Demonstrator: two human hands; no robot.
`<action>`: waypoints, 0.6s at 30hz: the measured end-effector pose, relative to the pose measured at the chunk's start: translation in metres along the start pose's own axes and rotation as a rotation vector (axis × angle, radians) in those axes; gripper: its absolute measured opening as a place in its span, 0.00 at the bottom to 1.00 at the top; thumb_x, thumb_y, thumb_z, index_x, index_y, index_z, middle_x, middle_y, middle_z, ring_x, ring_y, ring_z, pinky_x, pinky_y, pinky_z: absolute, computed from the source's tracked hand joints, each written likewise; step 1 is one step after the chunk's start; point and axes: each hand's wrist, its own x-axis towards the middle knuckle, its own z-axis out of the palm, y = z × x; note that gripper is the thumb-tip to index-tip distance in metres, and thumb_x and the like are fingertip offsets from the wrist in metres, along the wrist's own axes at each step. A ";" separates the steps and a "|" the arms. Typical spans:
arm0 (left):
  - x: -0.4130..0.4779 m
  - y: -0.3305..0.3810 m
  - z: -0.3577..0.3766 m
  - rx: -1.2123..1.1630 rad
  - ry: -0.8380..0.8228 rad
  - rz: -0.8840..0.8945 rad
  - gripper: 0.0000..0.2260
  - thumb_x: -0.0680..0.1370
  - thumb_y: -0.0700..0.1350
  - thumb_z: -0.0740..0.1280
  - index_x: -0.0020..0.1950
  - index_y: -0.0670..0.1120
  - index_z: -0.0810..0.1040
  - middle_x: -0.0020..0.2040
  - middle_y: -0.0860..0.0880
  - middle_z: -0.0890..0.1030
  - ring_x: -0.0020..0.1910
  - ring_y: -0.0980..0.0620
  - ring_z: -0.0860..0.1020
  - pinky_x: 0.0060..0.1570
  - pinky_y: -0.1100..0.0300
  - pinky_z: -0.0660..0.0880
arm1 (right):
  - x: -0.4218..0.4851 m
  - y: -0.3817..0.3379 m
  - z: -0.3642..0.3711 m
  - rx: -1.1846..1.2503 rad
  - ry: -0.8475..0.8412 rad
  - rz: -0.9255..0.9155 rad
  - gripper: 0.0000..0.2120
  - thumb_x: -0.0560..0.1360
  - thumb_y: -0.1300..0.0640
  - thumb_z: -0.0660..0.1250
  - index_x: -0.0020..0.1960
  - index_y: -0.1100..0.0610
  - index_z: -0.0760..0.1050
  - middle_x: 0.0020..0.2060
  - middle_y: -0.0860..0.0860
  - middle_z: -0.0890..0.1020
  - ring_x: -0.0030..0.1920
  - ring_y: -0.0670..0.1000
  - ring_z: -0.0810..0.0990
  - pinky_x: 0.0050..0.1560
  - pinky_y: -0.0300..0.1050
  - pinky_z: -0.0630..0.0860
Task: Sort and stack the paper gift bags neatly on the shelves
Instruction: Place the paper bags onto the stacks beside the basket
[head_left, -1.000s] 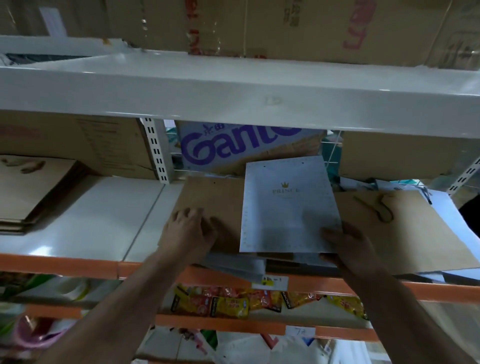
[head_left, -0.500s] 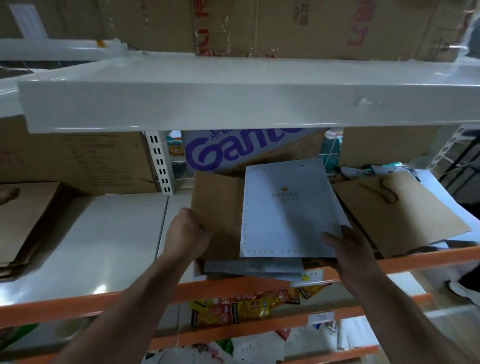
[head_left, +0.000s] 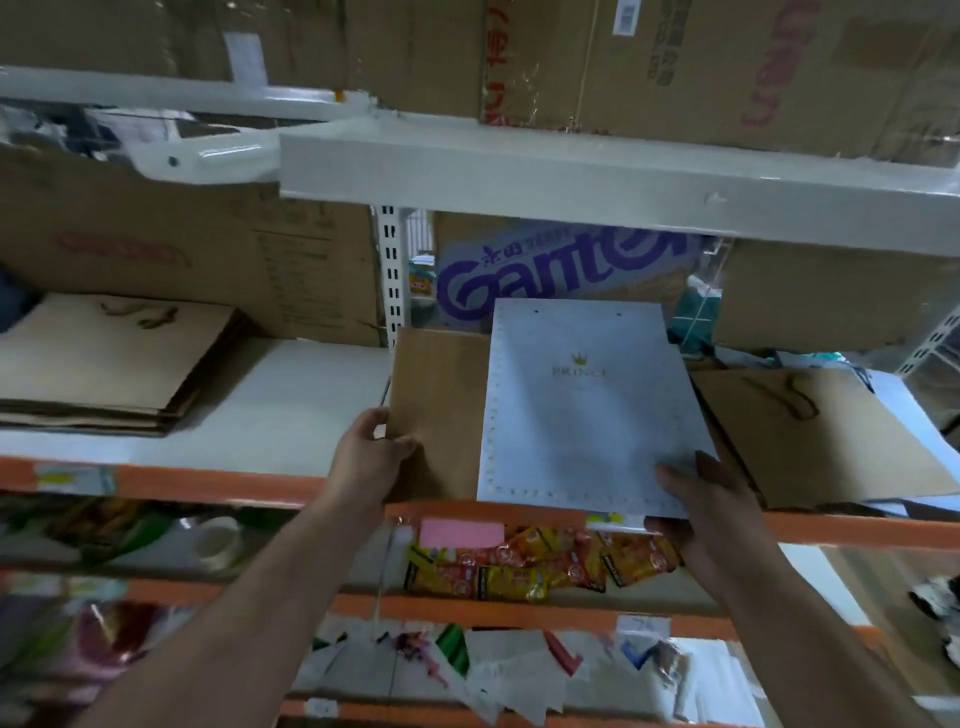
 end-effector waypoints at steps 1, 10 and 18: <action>-0.012 -0.005 -0.008 -0.007 0.024 0.000 0.16 0.79 0.36 0.67 0.64 0.50 0.75 0.54 0.43 0.83 0.50 0.41 0.82 0.46 0.45 0.82 | -0.007 0.001 0.001 0.012 -0.026 -0.005 0.11 0.79 0.66 0.63 0.57 0.54 0.77 0.48 0.53 0.82 0.45 0.54 0.80 0.30 0.44 0.76; -0.113 -0.045 -0.091 0.022 0.223 -0.009 0.12 0.80 0.38 0.67 0.60 0.50 0.76 0.53 0.49 0.82 0.52 0.44 0.81 0.59 0.42 0.78 | -0.060 0.044 0.031 0.001 -0.169 0.108 0.12 0.80 0.67 0.62 0.58 0.55 0.77 0.52 0.53 0.86 0.50 0.54 0.86 0.51 0.53 0.81; -0.136 -0.055 -0.159 -0.058 0.319 -0.009 0.10 0.81 0.38 0.66 0.56 0.54 0.75 0.52 0.49 0.80 0.50 0.44 0.80 0.53 0.42 0.80 | -0.088 0.059 0.084 -0.116 -0.258 0.117 0.14 0.81 0.64 0.64 0.65 0.56 0.75 0.56 0.53 0.84 0.54 0.57 0.84 0.53 0.55 0.80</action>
